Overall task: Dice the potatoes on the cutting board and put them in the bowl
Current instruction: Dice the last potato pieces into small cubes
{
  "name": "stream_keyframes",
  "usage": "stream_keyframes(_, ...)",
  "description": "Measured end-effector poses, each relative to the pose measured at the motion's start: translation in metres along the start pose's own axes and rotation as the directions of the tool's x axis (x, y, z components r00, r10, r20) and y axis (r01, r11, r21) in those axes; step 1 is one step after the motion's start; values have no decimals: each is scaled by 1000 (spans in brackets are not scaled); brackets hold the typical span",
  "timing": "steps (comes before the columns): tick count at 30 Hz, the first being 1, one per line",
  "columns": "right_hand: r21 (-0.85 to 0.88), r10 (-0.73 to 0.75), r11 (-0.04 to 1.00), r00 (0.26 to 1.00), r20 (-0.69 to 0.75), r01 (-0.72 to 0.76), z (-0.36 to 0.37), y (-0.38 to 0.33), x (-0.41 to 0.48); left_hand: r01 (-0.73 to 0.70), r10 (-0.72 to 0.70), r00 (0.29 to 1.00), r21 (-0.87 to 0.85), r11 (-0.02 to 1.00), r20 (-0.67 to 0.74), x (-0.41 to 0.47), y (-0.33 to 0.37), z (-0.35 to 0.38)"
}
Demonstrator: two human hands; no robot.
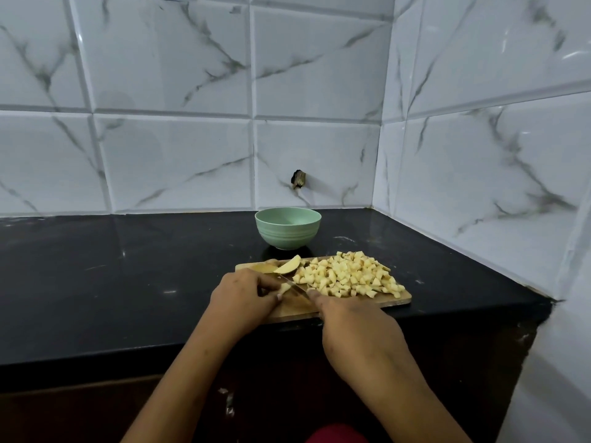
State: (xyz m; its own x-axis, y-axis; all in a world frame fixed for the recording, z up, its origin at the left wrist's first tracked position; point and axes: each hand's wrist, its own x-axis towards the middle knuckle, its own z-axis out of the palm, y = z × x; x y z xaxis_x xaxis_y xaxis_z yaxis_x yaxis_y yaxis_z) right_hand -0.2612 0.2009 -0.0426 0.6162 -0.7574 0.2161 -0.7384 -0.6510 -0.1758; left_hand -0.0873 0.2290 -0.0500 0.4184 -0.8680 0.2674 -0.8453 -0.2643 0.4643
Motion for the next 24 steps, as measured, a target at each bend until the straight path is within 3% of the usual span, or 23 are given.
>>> stream_keyframes(3,-78,-7,997,999,35,9,-1,-6,4,1,-2,1000,-57,998,-23,-1,-1,3)
stream_keyframes(7,-119,-29,993,999,-21,26,5,-9,3,2,-7,999,-87,996,-53,-6,-2,6)
stream_keyframes(14,13,-23,1000,995,-99,25,3,-1,-11,-37,19,991,-133,990,-136,-11,-4,10)
stream_keyframes(20,-62,-17,998,1000,8,17,6,-16,-15,-39,12,979,-126,991,-206,-13,0,13)
stream_keyframes(24,-113,-30,993,1000,-8,29,15,-30,-5,-38,9,975,-126,991,-223,-13,-1,13)
